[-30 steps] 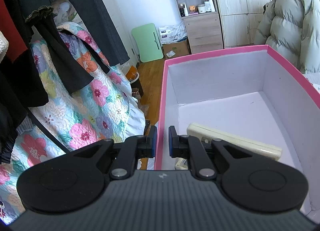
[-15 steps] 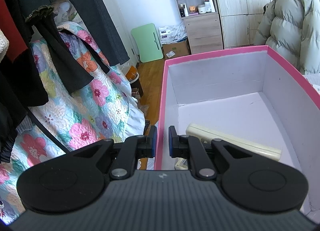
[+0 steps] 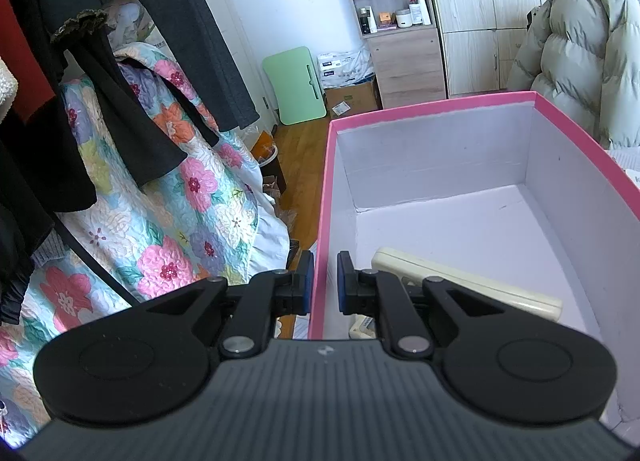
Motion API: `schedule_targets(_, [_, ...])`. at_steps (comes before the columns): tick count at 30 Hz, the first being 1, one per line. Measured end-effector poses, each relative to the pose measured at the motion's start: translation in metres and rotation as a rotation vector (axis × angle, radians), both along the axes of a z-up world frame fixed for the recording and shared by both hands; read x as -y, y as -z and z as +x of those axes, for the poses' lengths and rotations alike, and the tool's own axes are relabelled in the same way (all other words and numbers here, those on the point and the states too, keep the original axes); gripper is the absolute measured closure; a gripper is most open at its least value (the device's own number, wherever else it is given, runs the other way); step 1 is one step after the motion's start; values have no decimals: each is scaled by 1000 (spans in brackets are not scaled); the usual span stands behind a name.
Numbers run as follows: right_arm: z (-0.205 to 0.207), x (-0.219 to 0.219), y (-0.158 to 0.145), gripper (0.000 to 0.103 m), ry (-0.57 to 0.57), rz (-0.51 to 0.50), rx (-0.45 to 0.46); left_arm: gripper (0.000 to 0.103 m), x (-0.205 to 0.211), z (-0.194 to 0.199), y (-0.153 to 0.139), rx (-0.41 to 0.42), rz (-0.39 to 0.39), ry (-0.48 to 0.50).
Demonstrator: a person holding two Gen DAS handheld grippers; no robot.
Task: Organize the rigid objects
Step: 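Carry the TCL remote into the pink box and open the right tool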
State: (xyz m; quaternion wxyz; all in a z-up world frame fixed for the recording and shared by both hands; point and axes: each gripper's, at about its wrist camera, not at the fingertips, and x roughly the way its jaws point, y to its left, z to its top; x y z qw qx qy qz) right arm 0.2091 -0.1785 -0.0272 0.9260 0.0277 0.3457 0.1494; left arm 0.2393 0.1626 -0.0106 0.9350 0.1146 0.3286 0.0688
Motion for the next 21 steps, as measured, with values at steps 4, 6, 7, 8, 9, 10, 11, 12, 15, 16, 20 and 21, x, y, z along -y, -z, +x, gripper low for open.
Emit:
schedule_targets(4, [-7, -11, -36, 43, -103, 116, 47, 94, -1, 0, 0, 2, -3, -2])
schedule_targets(6, [-8, -24, -53, 43, -194, 165, 61, 94, -1, 0, 0, 3, -7, -3])
schedule_targets(7, [-7, -34, -63, 43, -253, 180, 66, 94, -1, 0, 0, 3, -9, -3])
schedule_targets(8, [-6, -45, -70, 43, -302, 181, 71, 94, -1, 0, 0, 3, -9, -3])
schedule_targets(9, [-4, -58, -77, 43, -349, 171, 77, 94, -2, 0, -1, 3, -11, -2])
schedule_targets(10, [0, -72, -82, 43, -394, 152, 80, 94, -2, 0, 0, 3, -10, -2])
schedule_targets(11, [4, -87, -86, 43, -441, 124, 78, 94, -2, 0, 0, 3, -9, -2])
schedule_targets(12, [11, -102, -88, 43, -477, 97, 73, 94, -2, 0, 0, 3, -9, -2])
schedule_targets(15, [32, -150, -82, 43, -570, -5, 31, 94, -2, 0, 0, 3, -10, -3])
schedule_targets(16, [42, -166, -77, 43, -601, -30, 1, 94, -2, 0, 0, 4, -11, -4])
schedule_targets(20, [69, -210, -53, 43, -678, -69, -134, 94, -3, -1, 1, 6, -20, -4])
schedule_targets(21, [71, -217, -47, 43, -693, -80, -156, 94, -3, -1, 1, 6, -22, -4])
